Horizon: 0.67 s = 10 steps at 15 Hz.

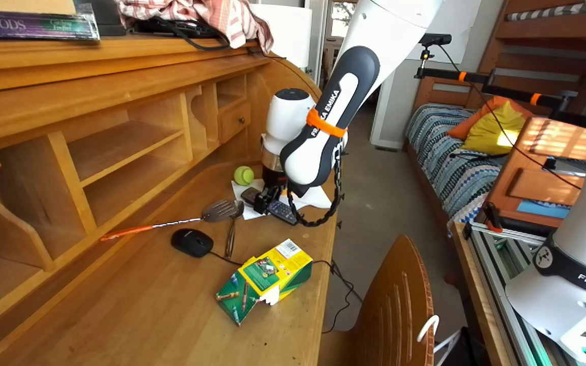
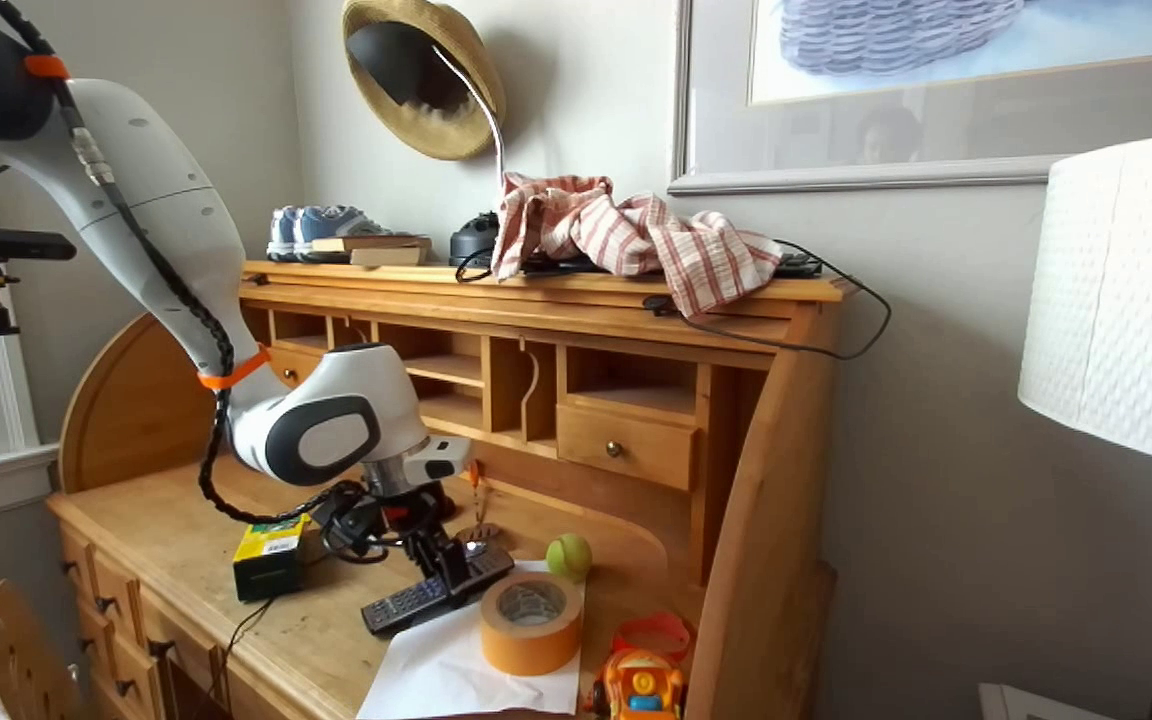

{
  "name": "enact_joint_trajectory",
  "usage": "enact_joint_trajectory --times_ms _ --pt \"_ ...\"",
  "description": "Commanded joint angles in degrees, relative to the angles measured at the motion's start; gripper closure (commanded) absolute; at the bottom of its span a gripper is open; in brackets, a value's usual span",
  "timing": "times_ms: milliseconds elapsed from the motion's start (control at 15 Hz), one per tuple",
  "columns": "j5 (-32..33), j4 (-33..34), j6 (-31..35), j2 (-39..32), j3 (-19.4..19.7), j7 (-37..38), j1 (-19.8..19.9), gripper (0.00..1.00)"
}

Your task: Put the remote control on top of the cabinet.

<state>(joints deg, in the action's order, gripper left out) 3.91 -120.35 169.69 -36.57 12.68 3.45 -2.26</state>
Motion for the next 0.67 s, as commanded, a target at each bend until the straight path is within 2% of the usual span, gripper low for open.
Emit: enact_joint_trajectory --times_ms 0,400,600 --pt "1.47 -5.19 -4.55 6.84 -0.29 -1.58 0.37 0.66" --pt "-0.78 -12.98 -8.75 18.42 -9.08 -11.09 7.68 0.66" --pt "2.46 -16.63 -13.73 25.1 -9.21 -19.1 9.03 0.66"
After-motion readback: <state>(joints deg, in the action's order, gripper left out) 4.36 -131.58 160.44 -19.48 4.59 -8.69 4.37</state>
